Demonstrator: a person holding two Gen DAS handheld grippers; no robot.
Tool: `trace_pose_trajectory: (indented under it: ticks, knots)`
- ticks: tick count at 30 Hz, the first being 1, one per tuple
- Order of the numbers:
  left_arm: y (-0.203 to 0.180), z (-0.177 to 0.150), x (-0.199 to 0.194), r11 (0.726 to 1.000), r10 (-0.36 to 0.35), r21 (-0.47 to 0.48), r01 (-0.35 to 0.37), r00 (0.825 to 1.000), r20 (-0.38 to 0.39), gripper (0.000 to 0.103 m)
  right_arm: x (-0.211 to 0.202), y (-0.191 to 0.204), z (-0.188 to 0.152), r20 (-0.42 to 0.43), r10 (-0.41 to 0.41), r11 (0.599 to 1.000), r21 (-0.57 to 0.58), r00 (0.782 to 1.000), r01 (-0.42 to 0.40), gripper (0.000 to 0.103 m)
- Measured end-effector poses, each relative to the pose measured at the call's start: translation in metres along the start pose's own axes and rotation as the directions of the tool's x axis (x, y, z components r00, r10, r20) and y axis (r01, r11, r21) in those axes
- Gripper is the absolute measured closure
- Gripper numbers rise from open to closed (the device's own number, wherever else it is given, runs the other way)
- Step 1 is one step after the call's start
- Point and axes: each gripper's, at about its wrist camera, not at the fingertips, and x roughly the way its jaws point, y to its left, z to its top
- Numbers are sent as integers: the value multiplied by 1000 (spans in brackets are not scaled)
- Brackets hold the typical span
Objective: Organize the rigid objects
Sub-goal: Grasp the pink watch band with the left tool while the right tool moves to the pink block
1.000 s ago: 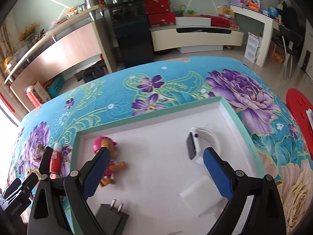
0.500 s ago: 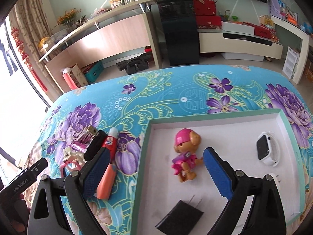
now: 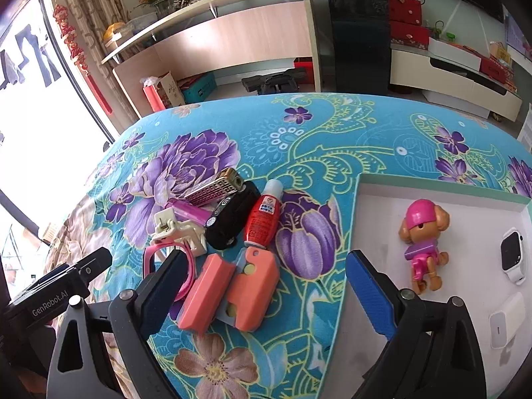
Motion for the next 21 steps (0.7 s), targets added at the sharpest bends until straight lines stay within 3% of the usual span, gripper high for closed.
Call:
trace_pose_trajectory:
  ticks: [8, 16, 21]
  knots:
    - [4, -1, 12, 998, -28, -56, 26, 999, -36, 0, 15, 14, -8, -48, 9, 999, -40, 999, -10, 7]
    - [-18, -5, 18, 995, -104, 9, 104, 993, -55, 0, 16, 6, -6, -50, 6, 1000, -13, 999, -7, 7]
    - [-25, -5, 17, 993, -109, 35, 111, 993, -52, 1, 15, 0, -5, -45, 6, 1000, 3, 999, -6, 7]
